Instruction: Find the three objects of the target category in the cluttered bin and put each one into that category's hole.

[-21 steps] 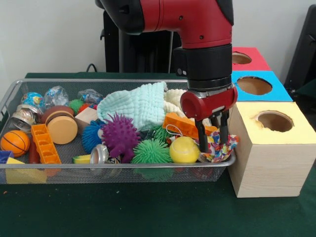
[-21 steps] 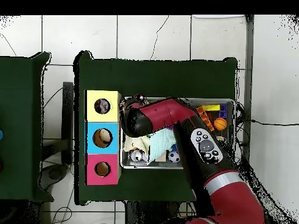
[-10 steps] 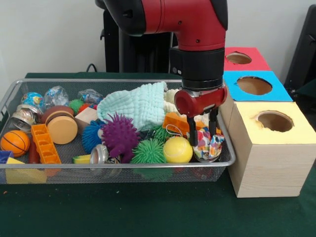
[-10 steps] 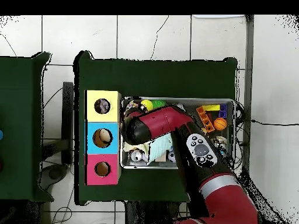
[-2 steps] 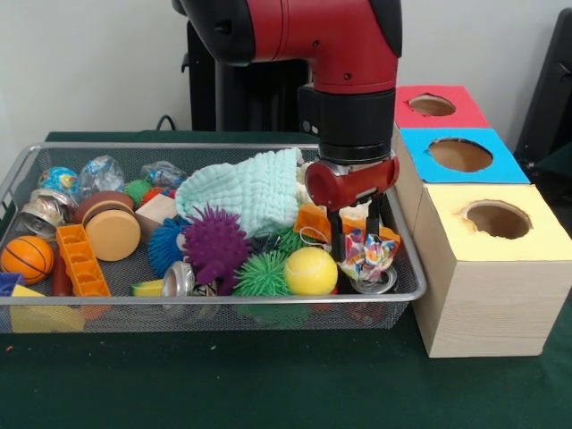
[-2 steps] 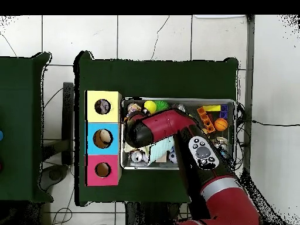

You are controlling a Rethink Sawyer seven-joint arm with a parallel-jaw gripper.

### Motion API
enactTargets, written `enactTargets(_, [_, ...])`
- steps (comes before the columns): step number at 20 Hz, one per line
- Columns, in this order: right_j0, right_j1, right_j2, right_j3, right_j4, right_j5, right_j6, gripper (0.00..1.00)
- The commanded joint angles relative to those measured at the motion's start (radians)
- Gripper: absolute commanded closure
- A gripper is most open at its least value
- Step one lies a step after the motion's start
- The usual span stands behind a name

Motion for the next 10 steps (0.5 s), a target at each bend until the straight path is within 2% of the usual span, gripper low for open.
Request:
enactTargets(1, [-0.043,0.071,-0.013,0.060,-0.009,-0.018,0.068,1.00])
enactTargets(10, [-0.035,0.075,-0.015,0.053,-0.024,-0.026,0.064,1.00])
